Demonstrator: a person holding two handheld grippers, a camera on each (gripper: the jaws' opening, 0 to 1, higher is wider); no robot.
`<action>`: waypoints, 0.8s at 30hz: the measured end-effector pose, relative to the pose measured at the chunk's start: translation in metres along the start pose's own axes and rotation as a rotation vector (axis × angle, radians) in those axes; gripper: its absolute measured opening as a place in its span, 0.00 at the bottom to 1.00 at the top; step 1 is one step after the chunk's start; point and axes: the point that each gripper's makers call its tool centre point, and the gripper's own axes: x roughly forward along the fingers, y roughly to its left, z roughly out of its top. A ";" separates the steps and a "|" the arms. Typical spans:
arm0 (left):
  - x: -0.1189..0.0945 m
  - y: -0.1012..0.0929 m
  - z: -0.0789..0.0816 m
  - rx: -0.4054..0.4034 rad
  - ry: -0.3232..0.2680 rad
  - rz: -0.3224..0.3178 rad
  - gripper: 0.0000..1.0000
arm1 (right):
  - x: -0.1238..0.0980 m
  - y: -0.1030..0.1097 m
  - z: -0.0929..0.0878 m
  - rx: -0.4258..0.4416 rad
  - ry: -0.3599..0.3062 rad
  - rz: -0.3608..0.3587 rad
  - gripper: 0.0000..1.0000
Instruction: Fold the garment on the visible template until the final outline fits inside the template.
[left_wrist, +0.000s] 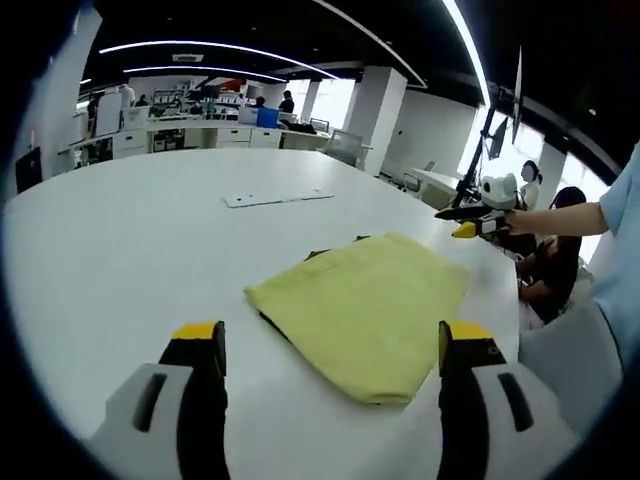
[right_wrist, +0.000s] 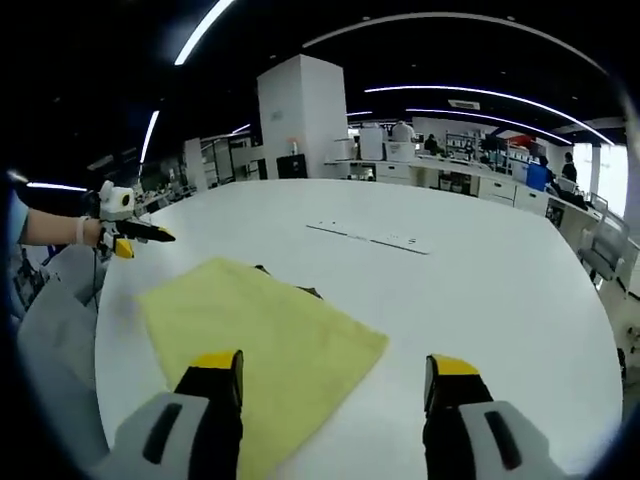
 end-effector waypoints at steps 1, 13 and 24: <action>-0.002 -0.001 -0.001 -0.008 -0.001 0.000 0.84 | -0.002 0.000 -0.001 0.006 0.002 -0.001 0.73; -0.015 -0.018 -0.026 -0.039 0.010 -0.025 0.80 | -0.024 0.006 -0.023 0.028 0.022 -0.010 0.67; -0.017 -0.038 -0.051 -0.056 0.056 -0.074 0.73 | -0.033 0.030 -0.043 0.047 0.049 0.047 0.52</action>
